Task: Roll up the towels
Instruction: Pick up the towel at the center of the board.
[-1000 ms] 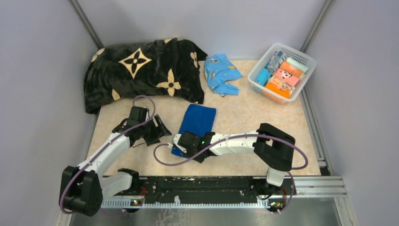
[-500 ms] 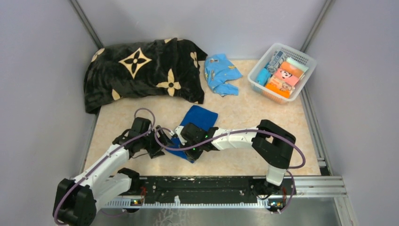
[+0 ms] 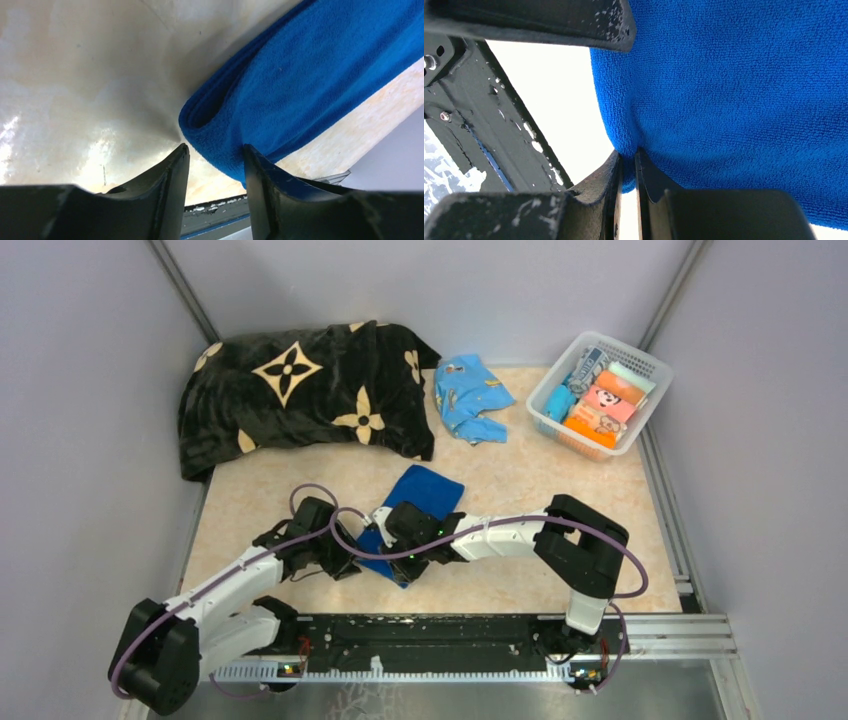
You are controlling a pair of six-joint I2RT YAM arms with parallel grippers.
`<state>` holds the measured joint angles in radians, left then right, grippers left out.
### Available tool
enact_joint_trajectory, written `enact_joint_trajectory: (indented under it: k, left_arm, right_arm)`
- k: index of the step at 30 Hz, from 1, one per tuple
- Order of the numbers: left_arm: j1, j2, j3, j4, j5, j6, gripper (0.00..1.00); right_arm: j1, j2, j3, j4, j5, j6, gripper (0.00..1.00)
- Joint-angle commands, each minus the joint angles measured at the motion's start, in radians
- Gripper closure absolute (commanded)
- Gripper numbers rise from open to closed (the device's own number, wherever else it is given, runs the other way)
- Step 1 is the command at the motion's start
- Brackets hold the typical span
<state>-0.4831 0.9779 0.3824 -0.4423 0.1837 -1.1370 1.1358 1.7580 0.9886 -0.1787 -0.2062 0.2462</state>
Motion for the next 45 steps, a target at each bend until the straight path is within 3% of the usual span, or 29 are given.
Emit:
enact_joint_trajectory:
  k: [1,10,15,22,29,36,41,45]
  left_arm:
    - [-0.007,0.039,0.004,0.075,-0.073,-0.047,0.52]
    - [-0.005,0.090,0.070,0.007,-0.246,0.002,0.61]
    - [-0.005,0.097,0.088,-0.009,-0.282,0.024,0.71]
    - [-0.003,0.116,0.140,-0.036,-0.311,0.089,0.73]
    - [-0.002,0.108,0.164,-0.071,-0.321,0.132,0.54]
    - [0.002,-0.022,0.186,-0.215,-0.360,0.155,0.31]
    - [0.003,-0.112,0.159,-0.256,-0.313,0.152,0.26]
    - [0.003,-0.133,0.096,-0.177,-0.204,0.150,0.26]
  right_arm:
    - [0.003,-0.016,-0.011,0.043,-0.032,0.013,0.87]
    - [0.003,-0.037,-0.040,0.065,-0.067,0.026,0.88]
    - [-0.003,-0.043,-0.050,0.079,-0.101,0.038,0.88]
    - [-0.072,-0.047,-0.081,0.157,-0.247,0.109,0.88]
    - [-0.170,0.006,-0.080,0.233,-0.465,0.207,0.89]
    - [-0.258,0.081,-0.053,0.248,-0.619,0.268,0.89]
    - [-0.297,0.130,-0.052,0.247,-0.643,0.285,0.90]
    - [-0.307,0.158,-0.041,0.236,-0.646,0.282,0.90]
